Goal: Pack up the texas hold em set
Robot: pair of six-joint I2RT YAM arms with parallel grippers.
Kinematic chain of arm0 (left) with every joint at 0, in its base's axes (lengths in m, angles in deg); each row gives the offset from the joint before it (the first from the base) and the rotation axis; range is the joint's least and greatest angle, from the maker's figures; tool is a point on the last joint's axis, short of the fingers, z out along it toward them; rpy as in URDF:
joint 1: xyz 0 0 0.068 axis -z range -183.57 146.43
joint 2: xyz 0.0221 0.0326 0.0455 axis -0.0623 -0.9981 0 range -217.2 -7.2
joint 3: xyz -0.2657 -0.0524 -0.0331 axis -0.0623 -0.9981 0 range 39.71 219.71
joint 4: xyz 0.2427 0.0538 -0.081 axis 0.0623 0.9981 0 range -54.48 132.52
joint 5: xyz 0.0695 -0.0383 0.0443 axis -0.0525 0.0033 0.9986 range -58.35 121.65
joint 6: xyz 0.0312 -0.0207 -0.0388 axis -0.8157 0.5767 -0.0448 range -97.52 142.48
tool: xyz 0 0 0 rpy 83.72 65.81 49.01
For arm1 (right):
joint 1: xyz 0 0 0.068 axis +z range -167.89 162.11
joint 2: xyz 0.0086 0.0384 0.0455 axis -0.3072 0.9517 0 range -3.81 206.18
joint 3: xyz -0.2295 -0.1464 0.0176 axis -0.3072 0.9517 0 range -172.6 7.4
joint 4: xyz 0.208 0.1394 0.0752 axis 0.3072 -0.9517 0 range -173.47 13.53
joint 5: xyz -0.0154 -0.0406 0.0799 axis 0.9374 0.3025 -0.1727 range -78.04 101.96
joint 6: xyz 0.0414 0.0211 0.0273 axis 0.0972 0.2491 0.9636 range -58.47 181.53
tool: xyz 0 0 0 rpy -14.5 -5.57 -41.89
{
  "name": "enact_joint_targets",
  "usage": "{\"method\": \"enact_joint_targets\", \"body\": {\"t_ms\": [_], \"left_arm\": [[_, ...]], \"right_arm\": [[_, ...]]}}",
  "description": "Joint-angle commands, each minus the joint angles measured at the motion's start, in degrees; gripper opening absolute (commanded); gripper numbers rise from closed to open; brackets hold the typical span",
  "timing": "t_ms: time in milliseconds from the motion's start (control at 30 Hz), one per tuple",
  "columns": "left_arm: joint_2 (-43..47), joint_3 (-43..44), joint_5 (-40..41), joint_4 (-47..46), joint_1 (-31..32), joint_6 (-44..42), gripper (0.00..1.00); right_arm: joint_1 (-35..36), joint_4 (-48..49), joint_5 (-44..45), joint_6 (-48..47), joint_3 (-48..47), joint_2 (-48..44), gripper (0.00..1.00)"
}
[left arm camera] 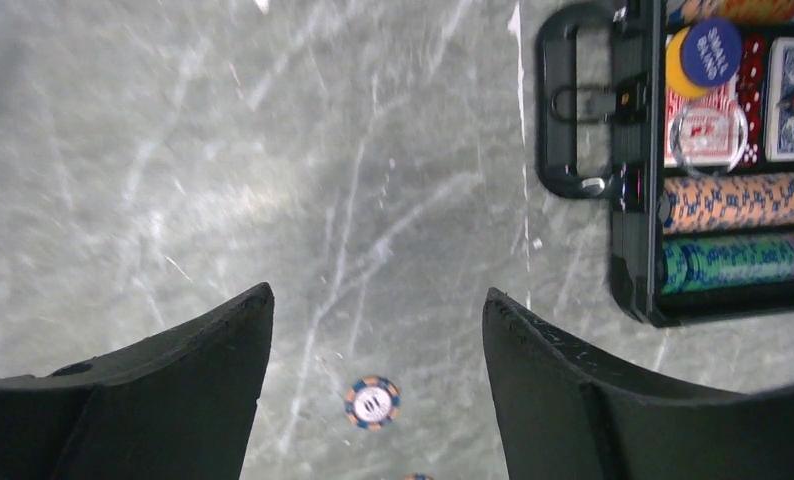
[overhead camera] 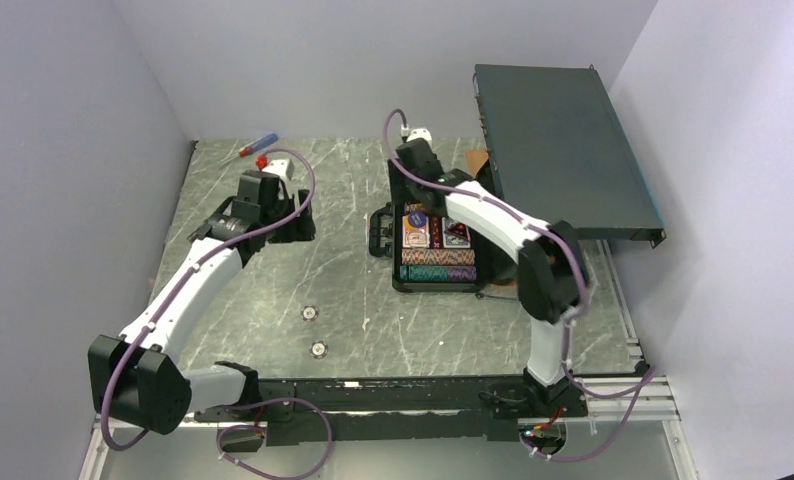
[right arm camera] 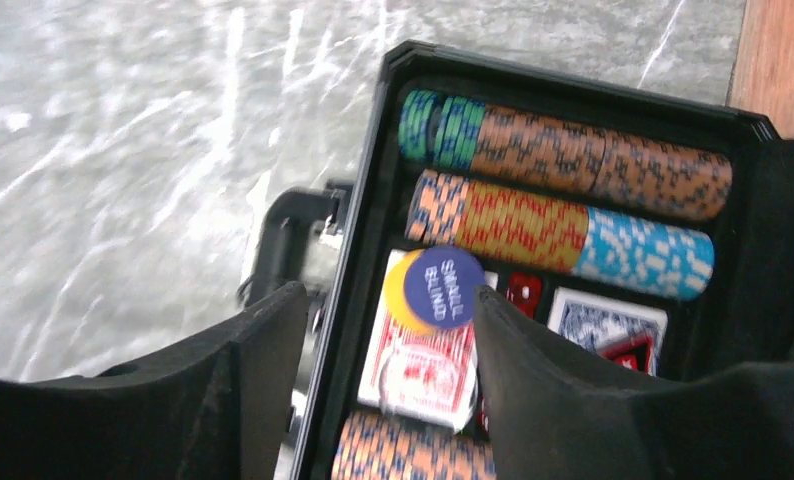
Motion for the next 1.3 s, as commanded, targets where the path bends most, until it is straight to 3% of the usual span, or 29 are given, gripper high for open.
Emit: {"method": "enact_joint_targets", "body": {"t_ms": [0, 133, 333, 1267], "left_arm": [[-0.2, -5.4, -5.6, 5.0, 0.0, 9.2, 0.77], [0.4, -11.8, -7.2, 5.6, 1.1, 15.8, 0.74], [-6.5, -12.2, -3.0, 10.3, 6.4, 23.9, 0.73], [-15.5, -16.4, 1.0, 7.4, 7.2, 23.6, 0.59]], "right_arm": [[0.4, 3.0, -8.7, -1.7, 9.4, -14.5, 0.66], [0.4, 4.4, -13.3, -0.8, 16.9, -20.7, 0.68], [0.3, 5.1, -15.3, -1.0, 20.9, -24.3, 0.69], [0.4, 6.8, -17.3, -1.0, 23.1, -26.0, 0.70]]}}
